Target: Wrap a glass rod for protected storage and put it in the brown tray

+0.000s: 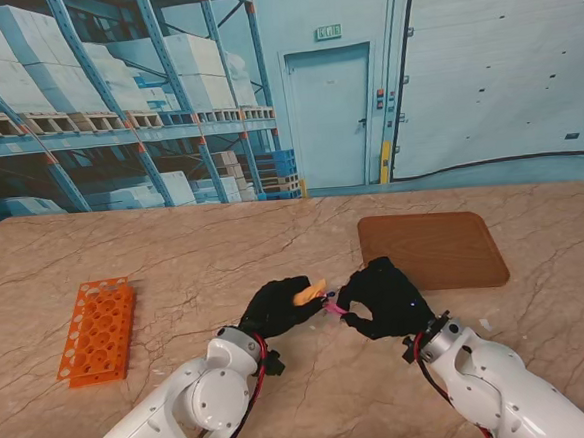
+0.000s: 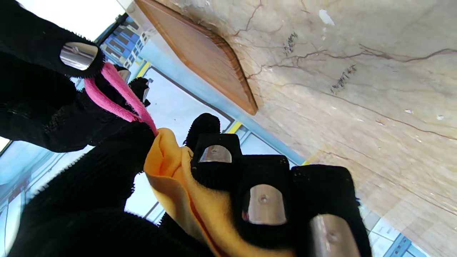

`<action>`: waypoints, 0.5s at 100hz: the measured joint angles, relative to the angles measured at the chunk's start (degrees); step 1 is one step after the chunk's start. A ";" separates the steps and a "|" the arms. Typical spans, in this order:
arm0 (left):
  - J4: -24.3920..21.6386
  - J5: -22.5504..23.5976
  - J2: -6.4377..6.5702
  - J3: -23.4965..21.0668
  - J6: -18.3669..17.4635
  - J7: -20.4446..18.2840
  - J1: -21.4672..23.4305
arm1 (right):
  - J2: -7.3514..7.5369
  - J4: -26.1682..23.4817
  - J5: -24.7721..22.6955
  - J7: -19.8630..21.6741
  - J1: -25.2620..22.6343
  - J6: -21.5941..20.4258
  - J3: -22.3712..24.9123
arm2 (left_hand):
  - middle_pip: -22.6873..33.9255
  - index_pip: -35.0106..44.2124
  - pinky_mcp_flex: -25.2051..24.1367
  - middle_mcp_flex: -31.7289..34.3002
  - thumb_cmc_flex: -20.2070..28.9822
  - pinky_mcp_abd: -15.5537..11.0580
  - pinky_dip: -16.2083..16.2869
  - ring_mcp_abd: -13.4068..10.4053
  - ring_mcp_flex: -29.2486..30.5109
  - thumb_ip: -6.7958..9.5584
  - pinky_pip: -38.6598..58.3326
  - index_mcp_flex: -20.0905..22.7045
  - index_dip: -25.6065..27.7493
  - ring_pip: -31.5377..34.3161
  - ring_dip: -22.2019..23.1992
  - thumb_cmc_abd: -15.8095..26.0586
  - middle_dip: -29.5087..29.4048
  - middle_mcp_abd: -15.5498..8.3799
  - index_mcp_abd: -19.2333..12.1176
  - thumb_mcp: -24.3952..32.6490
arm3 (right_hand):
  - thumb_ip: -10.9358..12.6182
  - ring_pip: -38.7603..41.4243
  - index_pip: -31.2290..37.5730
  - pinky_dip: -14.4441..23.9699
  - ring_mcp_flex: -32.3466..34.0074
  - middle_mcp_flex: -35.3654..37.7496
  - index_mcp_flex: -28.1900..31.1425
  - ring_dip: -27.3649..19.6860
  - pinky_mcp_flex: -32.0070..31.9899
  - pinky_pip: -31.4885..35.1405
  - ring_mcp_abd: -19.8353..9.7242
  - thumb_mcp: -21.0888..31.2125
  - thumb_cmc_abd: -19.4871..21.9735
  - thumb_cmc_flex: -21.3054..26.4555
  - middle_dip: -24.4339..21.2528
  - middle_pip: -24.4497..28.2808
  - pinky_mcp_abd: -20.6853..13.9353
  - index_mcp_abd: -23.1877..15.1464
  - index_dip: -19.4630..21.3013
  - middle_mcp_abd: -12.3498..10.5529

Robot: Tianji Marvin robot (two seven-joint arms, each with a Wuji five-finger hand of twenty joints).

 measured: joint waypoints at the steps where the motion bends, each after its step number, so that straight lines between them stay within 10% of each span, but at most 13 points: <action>1: 0.00 -0.01 0.01 0.01 0.00 -0.06 -0.01 | 0.01 0.03 -0.03 -0.04 0.03 0.00 0.01 | 0.00 0.00 0.00 0.00 0.00 0.00 0.00 0.00 0.00 0.00 0.00 0.00 0.00 0.00 0.00 0.01 0.00 0.00 0.00 0.00 | 0.00 0.00 -0.11 0.00 0.00 0.00 0.00 0.00 0.00 0.00 0.00 0.00 0.00 0.00 0.00 0.00 0.00 0.00 0.08 0.00; 50: -0.47 -0.33 0.77 0.66 -0.01 -3.18 -0.46 | 0.13 1.52 -0.56 -1.73 1.56 -0.58 -0.10 | 0.03 0.00 0.00 -0.01 0.01 0.00 0.09 0.00 0.00 0.00 0.00 0.01 0.71 0.00 0.00 0.03 0.00 -0.01 0.01 0.10 | -0.01 0.03 -0.29 0.00 0.00 0.00 -1.22 0.00 0.00 0.42 -0.05 -1.26 0.88 0.55 -0.31 0.07 0.00 -0.87 0.79 0.00</action>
